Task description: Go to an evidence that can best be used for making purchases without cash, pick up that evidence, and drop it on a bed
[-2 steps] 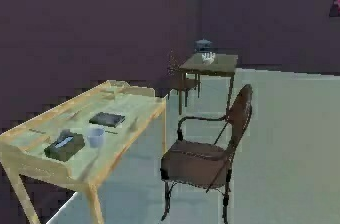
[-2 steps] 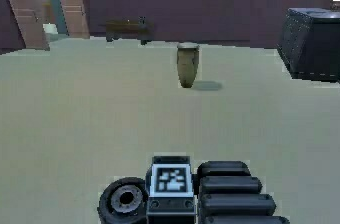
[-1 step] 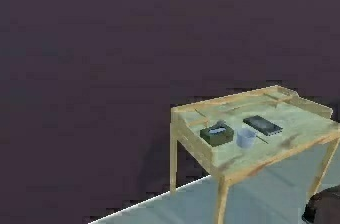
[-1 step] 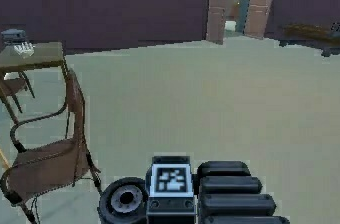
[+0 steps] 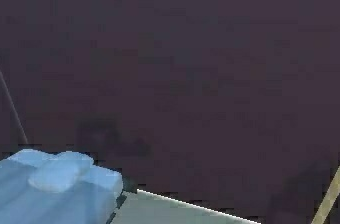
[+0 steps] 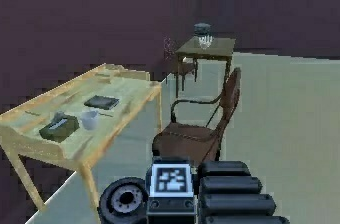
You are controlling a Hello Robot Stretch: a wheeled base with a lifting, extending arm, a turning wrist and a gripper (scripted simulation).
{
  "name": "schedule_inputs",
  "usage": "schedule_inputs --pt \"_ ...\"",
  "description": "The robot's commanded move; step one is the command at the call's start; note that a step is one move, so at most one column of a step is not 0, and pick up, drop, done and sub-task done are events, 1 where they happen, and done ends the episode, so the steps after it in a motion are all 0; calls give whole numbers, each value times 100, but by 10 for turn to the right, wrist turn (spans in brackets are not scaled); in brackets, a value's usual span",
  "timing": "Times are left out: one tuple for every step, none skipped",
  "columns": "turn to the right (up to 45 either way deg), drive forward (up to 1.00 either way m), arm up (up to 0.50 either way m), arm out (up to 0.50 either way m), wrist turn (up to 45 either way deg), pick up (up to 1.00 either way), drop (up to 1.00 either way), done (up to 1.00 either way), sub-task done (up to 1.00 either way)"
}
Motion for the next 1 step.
schedule_inputs --pt "-450 0 0 0 0 0 0 0 0"
